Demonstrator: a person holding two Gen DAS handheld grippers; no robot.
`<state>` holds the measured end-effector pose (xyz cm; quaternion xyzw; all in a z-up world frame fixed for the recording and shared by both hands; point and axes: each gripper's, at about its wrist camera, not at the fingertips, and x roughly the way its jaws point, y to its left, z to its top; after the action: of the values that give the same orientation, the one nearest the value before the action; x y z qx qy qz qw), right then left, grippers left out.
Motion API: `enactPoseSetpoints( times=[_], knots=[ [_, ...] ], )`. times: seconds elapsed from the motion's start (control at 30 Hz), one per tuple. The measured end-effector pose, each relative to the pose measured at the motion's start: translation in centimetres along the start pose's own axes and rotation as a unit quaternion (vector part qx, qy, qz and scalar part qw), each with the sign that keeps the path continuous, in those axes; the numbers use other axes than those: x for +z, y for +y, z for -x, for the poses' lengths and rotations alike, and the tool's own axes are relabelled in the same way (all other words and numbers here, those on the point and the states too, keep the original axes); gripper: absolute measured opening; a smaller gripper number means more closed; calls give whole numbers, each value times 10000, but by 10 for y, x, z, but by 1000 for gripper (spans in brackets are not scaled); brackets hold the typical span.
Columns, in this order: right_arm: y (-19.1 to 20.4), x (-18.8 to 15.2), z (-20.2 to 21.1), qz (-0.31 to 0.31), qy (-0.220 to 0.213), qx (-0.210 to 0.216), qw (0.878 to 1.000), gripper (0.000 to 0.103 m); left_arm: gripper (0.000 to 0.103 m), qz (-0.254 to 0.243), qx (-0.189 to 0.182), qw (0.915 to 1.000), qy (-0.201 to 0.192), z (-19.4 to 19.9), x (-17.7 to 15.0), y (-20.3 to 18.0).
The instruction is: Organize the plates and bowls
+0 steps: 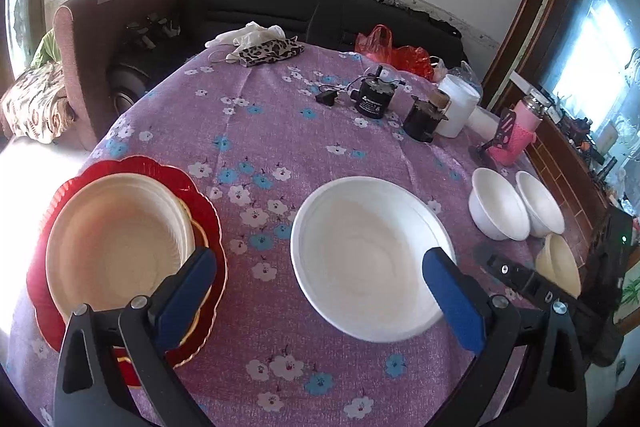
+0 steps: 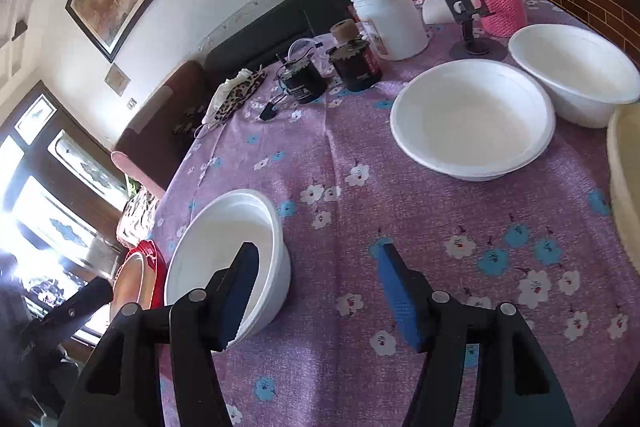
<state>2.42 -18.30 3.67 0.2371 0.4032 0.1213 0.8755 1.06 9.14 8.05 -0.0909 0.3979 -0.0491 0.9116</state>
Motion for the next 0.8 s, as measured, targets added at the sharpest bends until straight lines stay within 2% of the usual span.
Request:
enactPoseSetpoints(
  times=[0.13,0.27,0.33,0.37,0.4,0.47,0.57,0.6,0.63,0.8],
  knots=[
    [14,-10,-26,121,274,182,9994,67,103,43,252,9990,358,-31,17,2],
    [21,-23,-43,242,452,274,9983,67,102,-83,339,9956,865,-62,22,-2],
    [21,-26,-48,277,517,309,9978,66,94,-206,374,9943,981,-70,21,-6],
    [22,-27,-49,313,540,298,9976,64,81,-277,377,9932,1064,-75,21,-8],
    [23,-29,-49,343,534,292,9976,63,64,-317,335,9922,1159,-80,19,-10],
    [25,-29,-50,389,519,302,9974,56,42,-354,287,9897,1356,-87,14,-15],
    [23,-30,-51,368,528,317,9974,52,40,-521,418,9904,1212,-85,8,-22],
    [23,-30,-51,358,529,316,9975,50,31,-544,395,9907,1185,-84,7,-24],
    [23,-30,-52,360,524,301,9975,42,27,-549,358,9907,1188,-83,7,-25],
    [20,-30,-49,411,404,-4,9983,28,22,-699,328,9926,938,-68,4,-35]
  ],
)
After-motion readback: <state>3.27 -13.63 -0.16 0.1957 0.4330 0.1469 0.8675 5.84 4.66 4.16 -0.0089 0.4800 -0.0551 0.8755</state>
